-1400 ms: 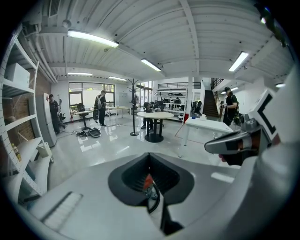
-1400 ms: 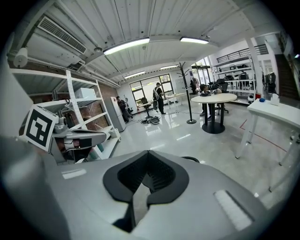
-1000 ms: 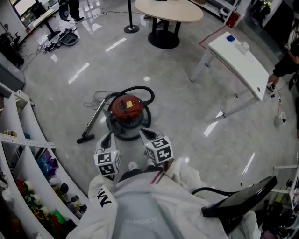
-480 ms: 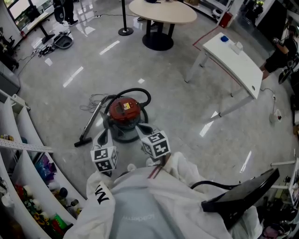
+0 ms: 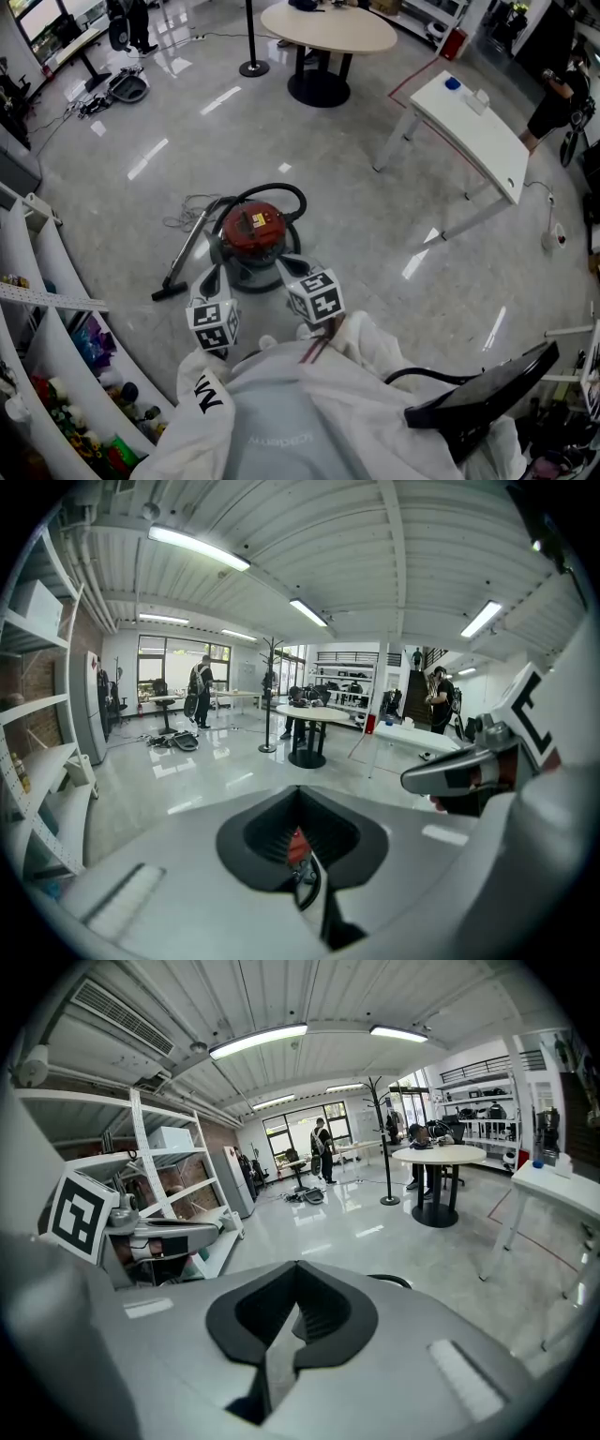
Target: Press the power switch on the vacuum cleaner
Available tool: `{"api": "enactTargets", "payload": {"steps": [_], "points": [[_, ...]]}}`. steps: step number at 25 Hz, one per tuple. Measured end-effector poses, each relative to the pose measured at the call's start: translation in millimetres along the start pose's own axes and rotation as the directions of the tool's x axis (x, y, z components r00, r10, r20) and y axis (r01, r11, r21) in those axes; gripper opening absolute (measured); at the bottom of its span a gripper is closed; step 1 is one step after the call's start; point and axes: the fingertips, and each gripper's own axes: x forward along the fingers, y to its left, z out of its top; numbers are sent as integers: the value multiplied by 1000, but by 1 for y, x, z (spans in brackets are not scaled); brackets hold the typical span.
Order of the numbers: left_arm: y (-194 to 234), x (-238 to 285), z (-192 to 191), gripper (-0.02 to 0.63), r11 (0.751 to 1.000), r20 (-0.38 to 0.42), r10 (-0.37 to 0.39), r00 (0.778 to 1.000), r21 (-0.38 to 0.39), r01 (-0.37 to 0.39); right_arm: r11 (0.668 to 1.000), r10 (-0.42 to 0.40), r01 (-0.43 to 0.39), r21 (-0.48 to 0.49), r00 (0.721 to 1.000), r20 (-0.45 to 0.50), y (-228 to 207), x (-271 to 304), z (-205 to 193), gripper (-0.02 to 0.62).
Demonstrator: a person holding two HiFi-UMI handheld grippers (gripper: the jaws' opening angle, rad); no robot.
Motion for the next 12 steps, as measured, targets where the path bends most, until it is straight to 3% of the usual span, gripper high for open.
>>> {"api": "enactTargets", "payload": {"steps": [12], "points": [[14,4,-7,0,1000,-16,4,1000,-22,-4,1000,-4,4,-2,1000,-26,4,13,-3,0]]}}
